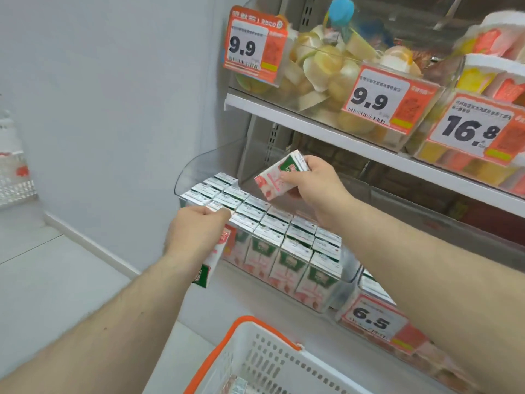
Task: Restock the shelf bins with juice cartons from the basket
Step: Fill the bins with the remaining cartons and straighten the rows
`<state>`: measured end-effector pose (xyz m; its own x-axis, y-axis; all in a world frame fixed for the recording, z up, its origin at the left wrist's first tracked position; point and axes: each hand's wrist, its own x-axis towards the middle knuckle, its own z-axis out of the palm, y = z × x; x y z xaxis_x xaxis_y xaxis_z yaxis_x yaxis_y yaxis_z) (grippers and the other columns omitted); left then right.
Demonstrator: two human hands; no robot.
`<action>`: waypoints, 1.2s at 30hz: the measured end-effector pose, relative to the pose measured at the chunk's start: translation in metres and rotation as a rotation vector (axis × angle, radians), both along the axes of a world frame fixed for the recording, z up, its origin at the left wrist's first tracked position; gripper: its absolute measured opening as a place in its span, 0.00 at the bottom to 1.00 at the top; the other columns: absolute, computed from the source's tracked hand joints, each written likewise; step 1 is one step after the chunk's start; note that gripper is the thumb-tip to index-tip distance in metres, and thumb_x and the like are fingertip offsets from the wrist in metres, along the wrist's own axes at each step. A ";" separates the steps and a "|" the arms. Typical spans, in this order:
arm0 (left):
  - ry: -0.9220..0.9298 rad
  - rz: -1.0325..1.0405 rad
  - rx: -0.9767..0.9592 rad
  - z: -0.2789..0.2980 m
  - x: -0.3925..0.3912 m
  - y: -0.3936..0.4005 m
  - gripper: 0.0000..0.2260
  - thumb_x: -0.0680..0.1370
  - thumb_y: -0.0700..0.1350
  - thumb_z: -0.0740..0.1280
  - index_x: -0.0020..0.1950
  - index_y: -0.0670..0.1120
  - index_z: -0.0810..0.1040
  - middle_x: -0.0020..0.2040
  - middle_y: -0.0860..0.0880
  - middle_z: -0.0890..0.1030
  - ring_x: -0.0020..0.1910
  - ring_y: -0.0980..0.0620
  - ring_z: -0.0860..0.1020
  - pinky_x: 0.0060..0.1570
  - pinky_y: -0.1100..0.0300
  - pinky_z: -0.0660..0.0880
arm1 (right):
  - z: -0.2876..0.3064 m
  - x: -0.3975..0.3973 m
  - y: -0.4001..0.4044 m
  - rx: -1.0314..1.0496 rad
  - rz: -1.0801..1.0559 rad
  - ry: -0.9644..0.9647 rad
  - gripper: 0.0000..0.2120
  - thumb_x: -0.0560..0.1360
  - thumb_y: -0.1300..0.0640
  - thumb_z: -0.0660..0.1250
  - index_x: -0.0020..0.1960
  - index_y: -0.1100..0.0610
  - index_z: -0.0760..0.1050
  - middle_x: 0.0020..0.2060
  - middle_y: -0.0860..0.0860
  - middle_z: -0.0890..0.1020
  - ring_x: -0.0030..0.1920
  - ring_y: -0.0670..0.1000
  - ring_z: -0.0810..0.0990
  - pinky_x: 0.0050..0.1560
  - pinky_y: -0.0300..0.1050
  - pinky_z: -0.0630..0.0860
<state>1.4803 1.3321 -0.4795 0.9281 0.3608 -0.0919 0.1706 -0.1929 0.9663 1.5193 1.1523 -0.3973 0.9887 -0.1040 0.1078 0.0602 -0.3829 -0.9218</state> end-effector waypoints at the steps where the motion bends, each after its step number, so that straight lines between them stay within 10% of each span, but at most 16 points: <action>1: 0.018 -0.006 0.015 -0.003 0.002 0.001 0.16 0.70 0.53 0.69 0.39 0.39 0.79 0.31 0.46 0.81 0.33 0.45 0.79 0.39 0.55 0.77 | -0.006 0.016 0.000 -0.051 -0.034 0.003 0.08 0.74 0.62 0.71 0.50 0.52 0.75 0.48 0.53 0.83 0.46 0.50 0.83 0.46 0.47 0.82; 4: 0.068 -0.036 0.005 -0.010 0.005 0.001 0.19 0.69 0.58 0.69 0.40 0.41 0.83 0.29 0.48 0.81 0.32 0.47 0.80 0.42 0.50 0.81 | -0.019 0.053 0.005 -0.226 -0.090 0.041 0.08 0.72 0.58 0.72 0.45 0.49 0.74 0.48 0.52 0.83 0.50 0.54 0.81 0.53 0.52 0.78; 11: 0.125 -0.019 -0.224 -0.009 0.008 -0.004 0.12 0.67 0.51 0.71 0.40 0.43 0.79 0.27 0.51 0.81 0.28 0.48 0.81 0.36 0.55 0.77 | -0.037 0.093 0.041 -0.476 0.061 0.339 0.05 0.74 0.60 0.69 0.49 0.61 0.79 0.43 0.56 0.81 0.39 0.54 0.76 0.38 0.43 0.70; 16: 0.117 -0.069 -0.270 -0.011 0.010 -0.002 0.11 0.68 0.50 0.72 0.47 0.47 0.83 0.33 0.50 0.85 0.36 0.47 0.85 0.48 0.46 0.82 | -0.044 0.099 0.048 -0.194 0.044 0.483 0.05 0.70 0.63 0.61 0.36 0.57 0.68 0.29 0.54 0.72 0.26 0.52 0.68 0.31 0.41 0.66; 25: 0.131 -0.110 -0.242 -0.011 0.010 0.000 0.10 0.72 0.52 0.72 0.44 0.45 0.80 0.30 0.52 0.83 0.31 0.51 0.83 0.41 0.54 0.82 | -0.045 0.102 0.037 -0.151 0.075 0.608 0.09 0.80 0.54 0.65 0.52 0.60 0.77 0.30 0.53 0.82 0.27 0.52 0.81 0.32 0.43 0.77; 32: 0.125 -0.110 -0.367 -0.002 -0.005 0.001 0.12 0.75 0.53 0.70 0.43 0.44 0.81 0.29 0.50 0.83 0.27 0.51 0.80 0.37 0.60 0.79 | -0.038 0.083 0.035 -0.709 0.023 0.279 0.23 0.80 0.41 0.60 0.59 0.59 0.77 0.48 0.53 0.82 0.42 0.53 0.78 0.45 0.45 0.71; 36: 0.186 -0.117 -0.649 0.000 -0.013 0.002 0.13 0.75 0.53 0.69 0.51 0.44 0.81 0.40 0.43 0.85 0.34 0.44 0.81 0.42 0.54 0.79 | -0.020 0.029 0.036 -0.448 -0.093 -0.137 0.08 0.78 0.52 0.63 0.50 0.52 0.80 0.39 0.43 0.81 0.43 0.47 0.80 0.47 0.45 0.74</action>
